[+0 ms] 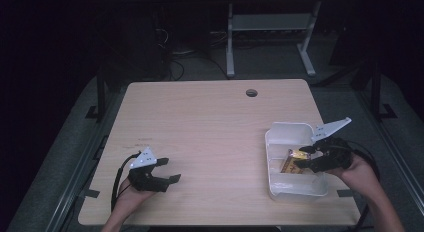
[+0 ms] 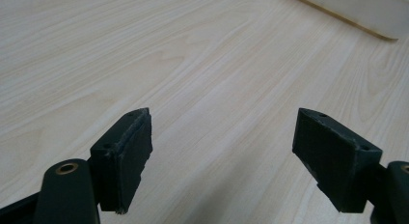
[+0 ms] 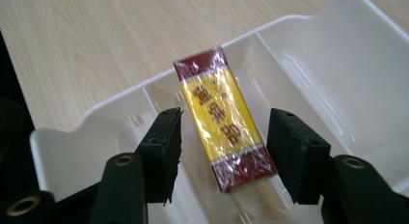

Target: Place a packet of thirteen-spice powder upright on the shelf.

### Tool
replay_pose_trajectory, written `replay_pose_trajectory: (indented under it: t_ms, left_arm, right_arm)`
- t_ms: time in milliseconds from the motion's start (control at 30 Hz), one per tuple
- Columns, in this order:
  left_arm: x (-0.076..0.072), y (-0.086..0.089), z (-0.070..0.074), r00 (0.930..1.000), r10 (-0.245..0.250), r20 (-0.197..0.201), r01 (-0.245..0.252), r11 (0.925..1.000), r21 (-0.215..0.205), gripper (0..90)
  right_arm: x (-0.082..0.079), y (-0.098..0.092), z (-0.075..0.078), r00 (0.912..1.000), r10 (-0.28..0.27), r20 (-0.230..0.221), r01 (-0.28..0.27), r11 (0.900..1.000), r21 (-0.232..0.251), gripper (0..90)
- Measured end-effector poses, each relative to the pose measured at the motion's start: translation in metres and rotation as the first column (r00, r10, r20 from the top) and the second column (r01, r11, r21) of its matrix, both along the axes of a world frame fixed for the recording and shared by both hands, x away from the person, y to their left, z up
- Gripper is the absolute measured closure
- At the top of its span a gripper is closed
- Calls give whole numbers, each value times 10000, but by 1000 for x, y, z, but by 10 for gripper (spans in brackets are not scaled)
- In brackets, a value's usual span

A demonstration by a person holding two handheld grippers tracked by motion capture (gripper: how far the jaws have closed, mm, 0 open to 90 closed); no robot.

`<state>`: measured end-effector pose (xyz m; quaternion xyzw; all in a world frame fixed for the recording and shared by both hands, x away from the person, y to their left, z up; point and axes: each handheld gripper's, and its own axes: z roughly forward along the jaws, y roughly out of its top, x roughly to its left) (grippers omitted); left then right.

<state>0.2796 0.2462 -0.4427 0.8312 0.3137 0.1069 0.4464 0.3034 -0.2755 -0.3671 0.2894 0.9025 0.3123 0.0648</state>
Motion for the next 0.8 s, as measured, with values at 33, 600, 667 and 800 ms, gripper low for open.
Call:
replay_pose_trajectory:
  t_ms: [33,600,667,800]
  left_arm:
    - [0,0,0,10000,1,8,-1,10000,2,213]
    - [0,4,1,10000,-12,0,12,10000,54,207]
    - [1,4,1,10000,7,-9,-7,10000,46,201]
    - [1,4,2,10000,13,-10,-13,10000,47,195]
  right_arm:
    - [0,1,1,10000,33,25,-33,10000,63,450]
    - [-1,28,22,9986,34,519,-65,9982,593,351]
    - [-1,33,24,9985,74,551,-109,9979,640,338]
    - [-3,43,27,9981,100,603,-143,9974,705,328]
